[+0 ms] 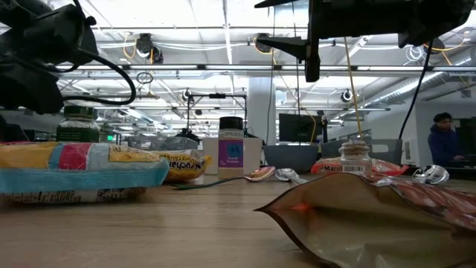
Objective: Pick & Place Food Item
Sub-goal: Put the red noodle pack into the right black bin
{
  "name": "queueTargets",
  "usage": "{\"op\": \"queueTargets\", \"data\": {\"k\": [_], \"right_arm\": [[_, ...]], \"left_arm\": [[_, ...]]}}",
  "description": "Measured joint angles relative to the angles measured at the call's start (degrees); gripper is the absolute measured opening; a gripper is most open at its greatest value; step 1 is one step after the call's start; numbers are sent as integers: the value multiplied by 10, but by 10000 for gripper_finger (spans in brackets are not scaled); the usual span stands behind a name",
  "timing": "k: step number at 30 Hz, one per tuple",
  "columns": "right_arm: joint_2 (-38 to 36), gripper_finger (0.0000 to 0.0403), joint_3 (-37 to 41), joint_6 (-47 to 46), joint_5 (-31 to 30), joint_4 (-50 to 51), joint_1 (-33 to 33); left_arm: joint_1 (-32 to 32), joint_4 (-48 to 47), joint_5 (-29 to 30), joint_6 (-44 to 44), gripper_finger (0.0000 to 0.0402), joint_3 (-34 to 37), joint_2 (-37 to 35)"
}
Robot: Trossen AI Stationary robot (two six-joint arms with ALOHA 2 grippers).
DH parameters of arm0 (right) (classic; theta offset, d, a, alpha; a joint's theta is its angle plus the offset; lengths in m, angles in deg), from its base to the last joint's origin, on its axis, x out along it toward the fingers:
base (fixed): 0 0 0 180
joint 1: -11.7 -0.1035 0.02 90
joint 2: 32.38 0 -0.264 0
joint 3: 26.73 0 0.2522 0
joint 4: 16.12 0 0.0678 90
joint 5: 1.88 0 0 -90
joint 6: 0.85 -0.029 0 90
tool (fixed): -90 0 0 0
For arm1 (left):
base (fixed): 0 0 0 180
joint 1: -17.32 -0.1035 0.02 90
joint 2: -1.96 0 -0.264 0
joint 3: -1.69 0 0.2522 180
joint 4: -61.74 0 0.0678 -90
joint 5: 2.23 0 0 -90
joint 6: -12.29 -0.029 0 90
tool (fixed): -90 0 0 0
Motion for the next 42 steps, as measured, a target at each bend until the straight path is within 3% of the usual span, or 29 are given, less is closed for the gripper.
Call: {"op": "queueTargets", "data": {"k": [10, 16, 31, 42], "right_arm": [[0, 224, 0, 0, 0, 0, 0], [0, 224, 0, 0, 0, 0, 0], [0, 224, 0, 2, 0, 0, 0], [0, 224, 0, -2, 0, 0, 0]], "left_arm": [[-19, -1, 8, -12, 5, 0, 0], [-45, -3, -6, -27, 23, 0, 0], [-66, -24, -80, -21, 6, -1, 0], [-64, -90, -66, -27, 4, -101, -48]]}}
